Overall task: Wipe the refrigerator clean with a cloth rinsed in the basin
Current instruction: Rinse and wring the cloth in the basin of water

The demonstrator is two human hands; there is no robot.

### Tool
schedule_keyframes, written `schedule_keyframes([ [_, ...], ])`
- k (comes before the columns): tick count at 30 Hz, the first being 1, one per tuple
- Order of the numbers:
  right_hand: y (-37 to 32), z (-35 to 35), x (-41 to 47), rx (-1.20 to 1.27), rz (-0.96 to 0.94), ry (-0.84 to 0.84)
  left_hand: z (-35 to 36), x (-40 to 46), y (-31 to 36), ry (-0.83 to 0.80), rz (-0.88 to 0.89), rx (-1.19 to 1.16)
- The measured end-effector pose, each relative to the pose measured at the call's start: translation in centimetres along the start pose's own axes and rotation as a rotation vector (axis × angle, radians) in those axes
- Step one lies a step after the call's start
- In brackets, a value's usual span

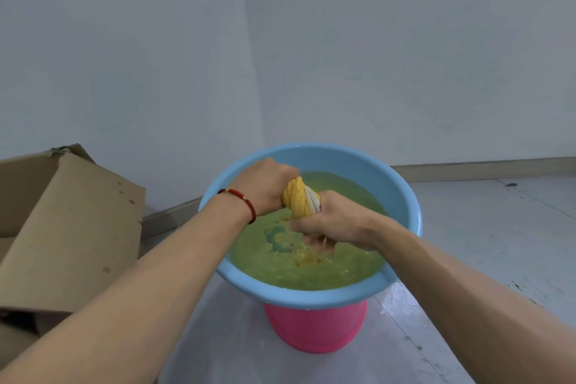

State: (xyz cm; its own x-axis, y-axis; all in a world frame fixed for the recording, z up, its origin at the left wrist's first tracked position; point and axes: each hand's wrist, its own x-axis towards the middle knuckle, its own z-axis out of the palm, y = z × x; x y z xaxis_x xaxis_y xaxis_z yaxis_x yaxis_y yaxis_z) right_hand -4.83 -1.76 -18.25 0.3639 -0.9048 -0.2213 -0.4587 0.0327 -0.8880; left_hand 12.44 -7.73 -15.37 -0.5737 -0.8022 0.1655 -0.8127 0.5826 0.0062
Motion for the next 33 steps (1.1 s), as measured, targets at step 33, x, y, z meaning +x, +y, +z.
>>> schedule_keyframes([
  [33, -0.5, 0.3, -0.2, -0.521, 0.109, 0.169, 3.0, -1.0, 2.8, -0.089, -0.013, -0.002],
])
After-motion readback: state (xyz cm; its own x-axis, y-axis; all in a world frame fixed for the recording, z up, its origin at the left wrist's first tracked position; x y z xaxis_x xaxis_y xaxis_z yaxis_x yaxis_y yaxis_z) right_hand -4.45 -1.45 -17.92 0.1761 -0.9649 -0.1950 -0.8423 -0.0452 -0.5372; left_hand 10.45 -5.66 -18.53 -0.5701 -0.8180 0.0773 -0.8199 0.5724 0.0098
